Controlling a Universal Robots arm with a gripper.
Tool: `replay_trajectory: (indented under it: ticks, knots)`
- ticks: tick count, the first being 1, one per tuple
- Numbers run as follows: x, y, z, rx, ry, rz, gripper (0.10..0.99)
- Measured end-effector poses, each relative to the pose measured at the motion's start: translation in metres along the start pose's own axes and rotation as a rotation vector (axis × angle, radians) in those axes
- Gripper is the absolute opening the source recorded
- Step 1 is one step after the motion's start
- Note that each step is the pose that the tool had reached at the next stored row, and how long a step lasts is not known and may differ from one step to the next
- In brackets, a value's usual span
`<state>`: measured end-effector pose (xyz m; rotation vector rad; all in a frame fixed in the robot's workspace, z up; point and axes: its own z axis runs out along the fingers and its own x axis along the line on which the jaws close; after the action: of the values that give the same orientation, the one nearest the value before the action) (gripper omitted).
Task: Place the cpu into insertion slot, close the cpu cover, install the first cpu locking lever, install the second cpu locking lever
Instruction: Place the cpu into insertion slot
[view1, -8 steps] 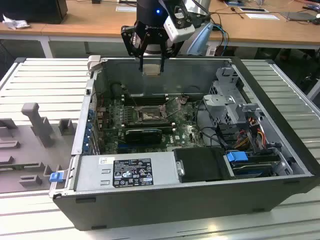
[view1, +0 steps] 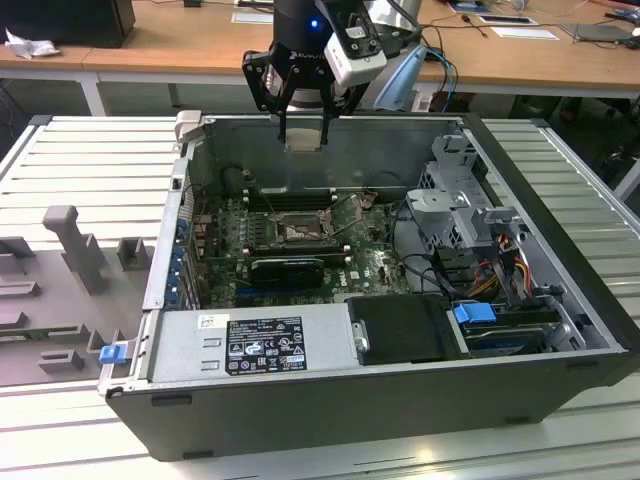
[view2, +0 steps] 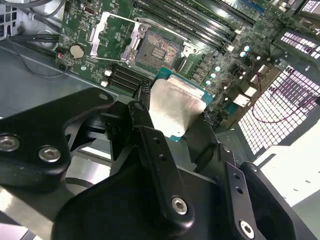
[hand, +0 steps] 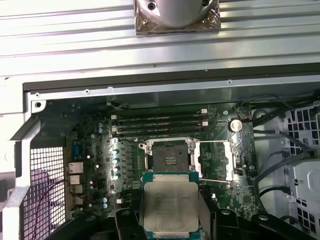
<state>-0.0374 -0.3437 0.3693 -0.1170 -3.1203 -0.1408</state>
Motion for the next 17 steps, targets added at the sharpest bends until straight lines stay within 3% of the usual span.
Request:
replay_trajectory:
  ticks: [17]
  knots:
    - [0.0,-0.0001,0.0006,-0.001,-0.0031,0.035,0.529]
